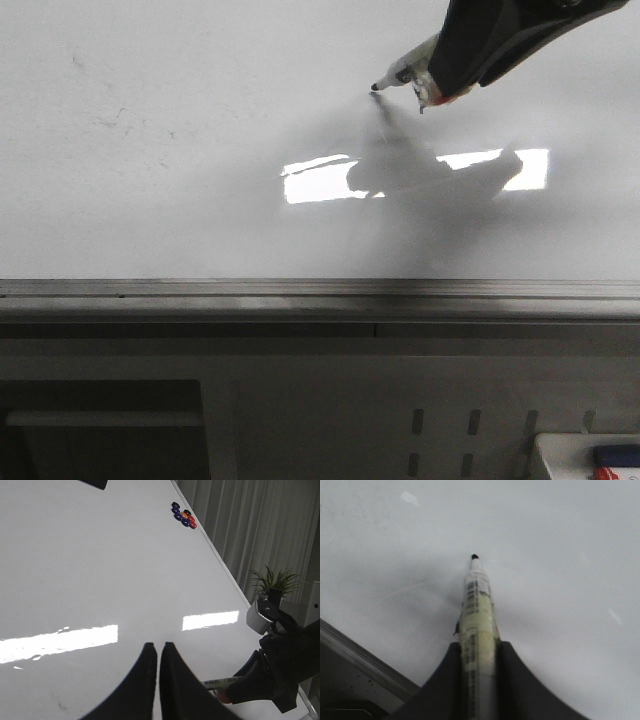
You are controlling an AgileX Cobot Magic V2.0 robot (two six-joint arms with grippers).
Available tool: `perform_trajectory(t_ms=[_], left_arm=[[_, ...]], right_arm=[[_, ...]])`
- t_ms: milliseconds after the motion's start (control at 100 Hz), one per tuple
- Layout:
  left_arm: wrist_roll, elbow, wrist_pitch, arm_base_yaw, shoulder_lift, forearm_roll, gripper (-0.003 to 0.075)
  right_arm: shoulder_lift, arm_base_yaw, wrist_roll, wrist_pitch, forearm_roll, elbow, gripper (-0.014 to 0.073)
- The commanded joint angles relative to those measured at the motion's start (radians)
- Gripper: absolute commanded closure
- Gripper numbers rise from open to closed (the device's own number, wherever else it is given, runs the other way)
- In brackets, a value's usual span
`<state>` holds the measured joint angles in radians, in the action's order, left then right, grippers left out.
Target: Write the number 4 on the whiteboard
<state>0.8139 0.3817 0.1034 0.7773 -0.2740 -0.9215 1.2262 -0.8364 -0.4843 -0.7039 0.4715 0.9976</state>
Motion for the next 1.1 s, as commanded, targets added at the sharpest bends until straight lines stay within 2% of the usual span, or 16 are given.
perform_trajectory(t_ms=[0, 290, 500, 670, 900, 1090], left_arm=[[-0.009, 0.027, 0.038, -0.001, -0.011, 0.001, 0.0741], [-0.009, 0.027, 0.038, -0.001, -0.011, 0.001, 0.0741], [-0.009, 0.027, 0.038, -0.001, -0.011, 0.001, 0.0741], [-0.009, 0.027, 0.038, -0.001, -0.011, 0.001, 0.0741], [-0.009, 0.027, 0.038, -0.001, -0.011, 0.001, 0.0741], [-0.009, 0.027, 0.038, -0.001, -0.011, 0.001, 0.0741]], right_arm=[[-0.015, 0.018, -0.004, 0.041, 0.032, 0.039, 0.0666], [-0.015, 0.164, -0.004, 0.072, -0.049, 0.039, 0.0666], [-0.015, 0.161, -0.004, 0.074, -0.063, 0.039, 0.0666], [0.002, 0.154, 0.012, 0.065, -0.155, 0.037, 0.0666], [0.112, 0.061, 0.051, 0.050, -0.234, 0.037, 0.0666], [0.153, 0.048, 0.051, 0.063, -0.241, 0.037, 0.0666]])
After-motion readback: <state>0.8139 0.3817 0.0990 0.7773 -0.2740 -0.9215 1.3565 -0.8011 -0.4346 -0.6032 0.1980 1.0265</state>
